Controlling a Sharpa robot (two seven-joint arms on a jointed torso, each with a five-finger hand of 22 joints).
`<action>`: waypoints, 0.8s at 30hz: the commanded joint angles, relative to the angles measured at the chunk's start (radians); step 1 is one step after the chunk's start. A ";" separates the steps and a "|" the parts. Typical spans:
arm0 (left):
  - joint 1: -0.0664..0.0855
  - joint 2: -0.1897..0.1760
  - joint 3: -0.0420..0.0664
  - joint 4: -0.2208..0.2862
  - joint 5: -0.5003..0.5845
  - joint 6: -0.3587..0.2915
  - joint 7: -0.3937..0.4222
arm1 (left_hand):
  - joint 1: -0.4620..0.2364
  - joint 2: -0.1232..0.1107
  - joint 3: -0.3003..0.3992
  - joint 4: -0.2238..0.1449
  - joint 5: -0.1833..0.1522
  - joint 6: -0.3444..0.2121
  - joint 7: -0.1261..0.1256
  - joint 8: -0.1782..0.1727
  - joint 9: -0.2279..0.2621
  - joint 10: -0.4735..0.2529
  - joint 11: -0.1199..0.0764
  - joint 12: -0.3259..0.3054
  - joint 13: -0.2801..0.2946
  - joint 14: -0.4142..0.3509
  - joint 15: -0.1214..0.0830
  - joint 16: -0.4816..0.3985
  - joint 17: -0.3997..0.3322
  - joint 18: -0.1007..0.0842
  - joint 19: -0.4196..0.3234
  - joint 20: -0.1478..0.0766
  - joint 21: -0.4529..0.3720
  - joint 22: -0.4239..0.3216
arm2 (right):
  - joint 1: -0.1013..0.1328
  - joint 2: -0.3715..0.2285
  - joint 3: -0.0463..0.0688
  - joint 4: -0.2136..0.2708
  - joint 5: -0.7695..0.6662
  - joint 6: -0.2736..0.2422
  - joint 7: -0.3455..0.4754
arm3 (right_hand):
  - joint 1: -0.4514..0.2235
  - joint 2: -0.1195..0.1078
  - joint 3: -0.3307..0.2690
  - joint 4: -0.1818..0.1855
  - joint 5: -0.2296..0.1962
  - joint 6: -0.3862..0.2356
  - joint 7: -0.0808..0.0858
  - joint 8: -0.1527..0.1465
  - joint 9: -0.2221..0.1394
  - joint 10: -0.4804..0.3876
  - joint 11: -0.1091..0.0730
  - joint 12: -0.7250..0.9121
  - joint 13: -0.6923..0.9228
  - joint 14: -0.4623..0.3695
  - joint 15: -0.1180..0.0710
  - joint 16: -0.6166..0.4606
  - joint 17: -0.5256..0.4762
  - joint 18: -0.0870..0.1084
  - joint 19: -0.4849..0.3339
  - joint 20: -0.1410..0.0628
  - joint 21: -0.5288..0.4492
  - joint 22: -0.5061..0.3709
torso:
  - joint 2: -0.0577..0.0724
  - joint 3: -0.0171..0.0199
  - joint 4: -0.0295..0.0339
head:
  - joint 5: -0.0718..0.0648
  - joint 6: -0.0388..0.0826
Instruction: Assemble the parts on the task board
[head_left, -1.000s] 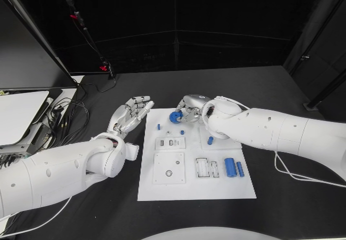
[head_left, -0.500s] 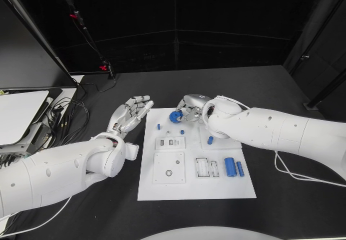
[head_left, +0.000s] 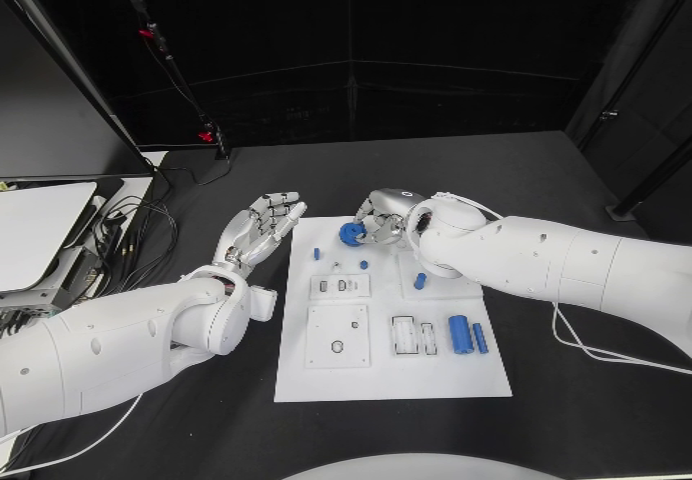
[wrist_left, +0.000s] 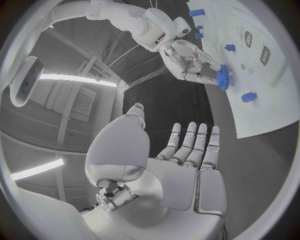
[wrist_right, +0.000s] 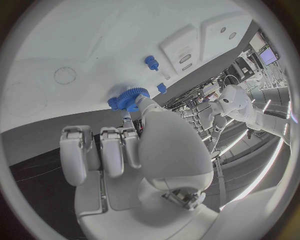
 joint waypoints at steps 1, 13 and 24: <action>0.001 0.001 0.001 0.000 -0.006 0.005 0.254 | -0.001 0.012 0.004 0.000 0.003 0.001 0.165 0.005 -0.001 -0.007 0.001 0.003 -0.002 0.001 0.005 0.004 -0.002 0.016 -0.007 0.002 0.003 0.001 | -0.003 0.001 -0.003 -0.003 -0.003 0.013 -0.009 | -0.016 -0.001 -0.009 0.002 -0.007 0.007 -0.001 0.004 0.002 0.106 0.001 0.003 0.263 0.104 0.002 0.002 0.263 -0.007 0.102 -0.001 0.003 0.263 | 0.000 -0.0002 0.0005 | -0.001 0.000; 0.001 0.001 0.001 -0.001 -0.006 0.005 0.254 | -0.001 0.012 0.004 0.000 0.003 0.001 0.165 0.005 -0.001 -0.007 0.001 0.003 -0.002 0.001 0.005 0.004 -0.002 0.016 -0.007 0.002 0.003 0.001 | -0.003 0.005 -0.003 -0.006 -0.003 0.016 -0.012 | -0.024 -0.014 -0.028 0.014 -0.026 -0.024 -0.014 -0.007 -0.001 0.106 -0.010 0.003 0.263 0.104 -0.004 0.002 0.263 -0.007 0.102 -0.005 0.003 0.263 | 0.000 -0.0005 -0.0001 | -0.002 0.003; 0.001 0.002 0.001 -0.002 -0.006 0.005 0.253 | -0.001 0.012 0.004 0.000 0.003 0.001 0.165 0.005 -0.001 -0.007 0.001 0.003 -0.002 0.001 0.005 0.004 -0.002 0.016 -0.007 0.002 0.003 0.001 | -0.007 -0.005 -0.003 0.002 -0.003 -0.003 -0.001 | -0.029 -0.027 -0.040 0.028 -0.036 -0.023 -0.015 -0.003 0.001 0.106 -0.012 0.003 0.263 0.104 -0.007 0.002 0.263 -0.007 0.102 -0.008 0.003 0.263 | 0.000 0.0002 -0.0003 | -0.002 0.003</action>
